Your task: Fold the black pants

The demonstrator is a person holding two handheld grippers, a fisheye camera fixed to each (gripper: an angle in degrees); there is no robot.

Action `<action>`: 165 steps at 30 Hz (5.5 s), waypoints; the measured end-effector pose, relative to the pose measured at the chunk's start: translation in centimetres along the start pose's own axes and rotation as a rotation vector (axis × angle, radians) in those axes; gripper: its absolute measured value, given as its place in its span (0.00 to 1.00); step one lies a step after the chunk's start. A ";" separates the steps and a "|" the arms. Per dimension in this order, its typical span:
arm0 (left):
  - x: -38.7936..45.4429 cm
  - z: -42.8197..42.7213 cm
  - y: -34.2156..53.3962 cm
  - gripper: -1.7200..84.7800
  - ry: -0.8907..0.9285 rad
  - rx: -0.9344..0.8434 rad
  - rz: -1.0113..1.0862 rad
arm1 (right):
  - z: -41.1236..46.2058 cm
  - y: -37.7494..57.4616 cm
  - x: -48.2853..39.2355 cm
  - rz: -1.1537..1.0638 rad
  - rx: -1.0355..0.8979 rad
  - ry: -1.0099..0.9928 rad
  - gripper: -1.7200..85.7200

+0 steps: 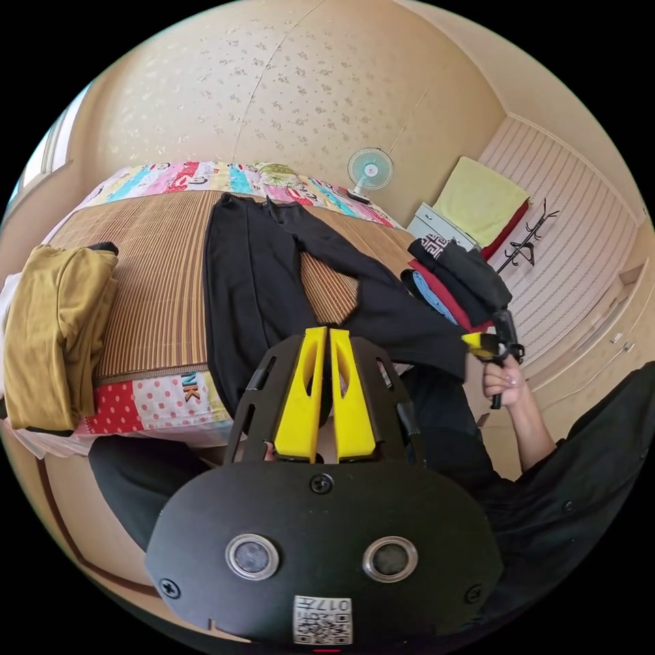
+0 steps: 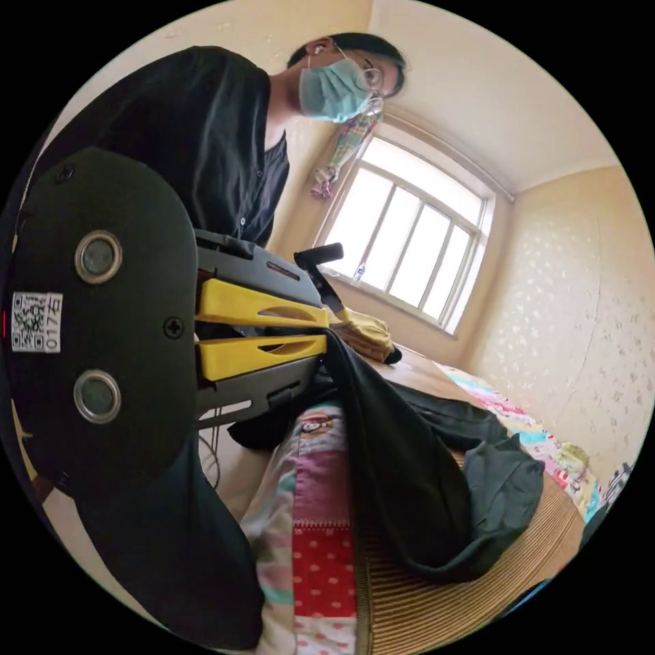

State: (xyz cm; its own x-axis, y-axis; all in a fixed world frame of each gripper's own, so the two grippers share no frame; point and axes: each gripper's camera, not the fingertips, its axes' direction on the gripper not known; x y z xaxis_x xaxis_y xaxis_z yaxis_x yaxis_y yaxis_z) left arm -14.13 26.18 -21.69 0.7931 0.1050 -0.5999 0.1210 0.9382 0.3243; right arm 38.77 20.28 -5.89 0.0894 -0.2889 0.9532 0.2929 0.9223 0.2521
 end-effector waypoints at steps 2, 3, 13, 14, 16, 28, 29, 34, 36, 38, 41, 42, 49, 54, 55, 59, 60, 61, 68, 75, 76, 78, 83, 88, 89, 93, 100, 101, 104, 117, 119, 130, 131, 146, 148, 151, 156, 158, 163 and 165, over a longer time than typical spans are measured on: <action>-0.6 0.6 -0.5 0.01 0.027 -0.022 -0.024 | -2.9 0.9 0.3 0.075 -0.090 0.103 0.04; -0.7 0.8 -0.7 0.01 0.038 -0.027 -0.028 | -3.4 1.3 1.0 0.147 -0.126 0.157 0.04; 3.8 7.2 -6.6 0.09 0.305 -0.237 0.078 | 3.4 -0.8 0.6 0.216 -0.356 0.312 0.04; 4.7 8.4 -7.3 0.09 0.362 -0.269 0.095 | 5.8 -1.8 -0.3 0.148 -0.419 0.249 0.04; 6.0 10.1 -8.1 0.11 0.419 -0.322 0.115 | 8.9 -3.3 -1.5 0.068 -0.492 0.194 0.04; 7.0 19.3 -8.0 0.15 0.523 -0.565 0.140 | 16.9 -6.1 -1.4 0.034 -0.651 0.076 0.04; 7.3 20.0 -7.6 0.15 0.503 -0.597 0.154 | 17.3 -6.1 -1.3 0.044 -0.640 0.072 0.05; 8.5 22.5 -6.2 0.14 0.464 -0.657 0.193 | 20.2 -6.8 -1.9 -0.029 -0.726 0.131 0.05; 8.4 23.0 -6.1 0.11 0.461 -0.651 0.176 | 21.5 -7.2 -2.0 -0.042 -0.744 0.153 0.05; 7.6 23.9 -6.1 0.07 0.483 -0.664 0.157 | 22.5 -7.7 -2.1 -0.034 -0.708 0.142 0.05; 6.2 24.7 -6.1 0.07 0.576 -0.707 0.126 | 23.2 -8.1 -2.4 -0.052 -0.690 0.099 0.05; 5.9 24.7 -6.1 0.06 0.613 -0.700 0.115 | 23.4 -8.2 -2.5 -0.054 -0.702 0.087 0.05; 4.0 22.5 -6.9 0.06 0.686 -0.616 0.107 | 21.6 -12.5 -2.5 0.015 -0.793 0.339 0.04; 5.4 21.8 -6.9 0.05 0.643 -0.611 0.181 | 19.0 -21.8 -1.7 0.071 -0.539 0.773 0.04; 5.8 21.9 -6.8 0.05 0.636 -0.613 0.189 | 18.9 -24.4 -0.8 0.104 -0.472 0.844 0.05; 6.7 21.8 -6.2 0.06 0.645 -0.604 0.184 | 21.5 -33.0 5.7 0.158 -0.399 1.066 0.11; 6.7 21.8 -6.1 0.06 0.645 -0.603 0.181 | 21.9 -34.0 7.2 0.197 -0.407 1.090 0.12; 6.9 21.8 -5.8 0.06 0.645 -0.605 0.167 | 23.0 -35.8 10.2 0.256 -0.457 1.116 0.13; 6.5 20.6 -4.6 0.05 0.651 -0.569 0.082 | 22.4 -40.5 17.8 0.409 -0.094 0.988 0.14; 5.8 21.0 -4.5 0.05 0.677 -0.596 0.085 | 22.9 -42.6 17.4 0.385 0.063 0.925 0.16; 5.7 21.1 -4.5 0.05 0.678 -0.607 0.087 | 24.1 -43.5 18.1 0.406 -0.037 0.957 0.16; 5.7 21.3 -4.4 0.05 0.679 -0.618 0.097 | 25.5 -44.2 18.4 0.351 -0.106 0.997 0.16; 5.2 21.5 -4.6 0.06 0.701 -0.628 0.099 | 27.2 -44.6 21.1 0.337 -0.268 1.030 0.08; 3.0 21.8 -4.3 0.06 0.773 -0.633 0.014 | 26.8 -45.6 20.2 0.309 -0.327 1.095 0.06; 2.4 21.7 -4.1 0.05 0.785 -0.630 -0.003 | 26.3 -45.9 19.5 0.309 -0.286 1.071 0.05; 0.3 20.5 -3.5 0.05 0.848 -0.592 -0.037 | 26.0 -47.3 15.4 0.193 -0.162 1.010 0.05; -11.1 15.8 3.7 0.04 1.014 -0.421 -0.430 | 34.3 -50.6 7.0 -0.119 -0.161 0.981 0.04; -13.0 14.6 5.3 0.04 0.997 -0.390 -0.489 | 36.2 -51.2 6.2 -0.144 -0.172 0.945 0.04; -16.7 11.4 8.2 0.03 0.874 -0.327 -0.566 | 41.3 -52.5 5.9 -0.149 -0.193 0.843 0.05; -23.0 2.9 12.0 0.10 0.464 -0.306 -0.542 | 55.2 -46.6 14.6 -0.024 -0.502 0.749 0.04; -24.7 1.4 12.3 0.12 0.423 -0.241 -0.562 | 52.7 -43.9 13.0 -0.082 -0.522 0.667 0.04; -24.4 5.7 0.3 0.13 0.303 -0.238 -0.281 | 35.5 -24.0 8.8 -0.086 -0.314 0.680 0.06; -24.0 7.2 -0.8 0.13 0.268 -0.258 -0.257 | 34.4 -22.4 9.2 -0.024 -0.283 0.670 0.07; -20.0 9.0 2.8 0.09 0.120 -0.284 -0.398 | 31.6 -13.5 11.3 0.194 -0.140 0.651 0.09; -19.8 8.9 3.3 0.09 0.117 -0.278 -0.408 | 31.0 -13.4 11.1 0.178 -0.108 0.675 0.10; -19.4 8.9 3.2 0.09 0.103 -0.283 -0.389 | 31.0 -13.8 11.7 0.152 -0.143 0.698 0.11; -18.9 9.5 2.0 0.09 0.082 -0.358 -0.348 | 31.3 -14.6 13.0 0.180 -0.198 0.674 0.10; -18.5 9.0 1.3 0.07 0.082 -0.389 -0.321 | 31.3 -14.8 12.4 0.156 -0.184 0.675 0.06; -18.1 6.5 1.8 0.05 0.194 -0.343 -0.278 | 31.3 -15.2 10.3 0.070 -0.190 0.625 0.04; -18.2 4.7 2.5 0.04 0.273 -0.276 -0.276 | 30.8 -15.2 8.6 0.016 -0.154 0.593 0.04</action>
State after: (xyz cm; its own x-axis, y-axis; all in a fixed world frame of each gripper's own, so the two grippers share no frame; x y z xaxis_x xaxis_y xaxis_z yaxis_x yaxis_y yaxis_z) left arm -25.43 25.12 -6.55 0.5631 -0.1122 -0.8187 0.1125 0.9919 -0.0585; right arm 5.81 11.70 3.62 0.5964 -0.4102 0.6900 0.4179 0.8926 0.1694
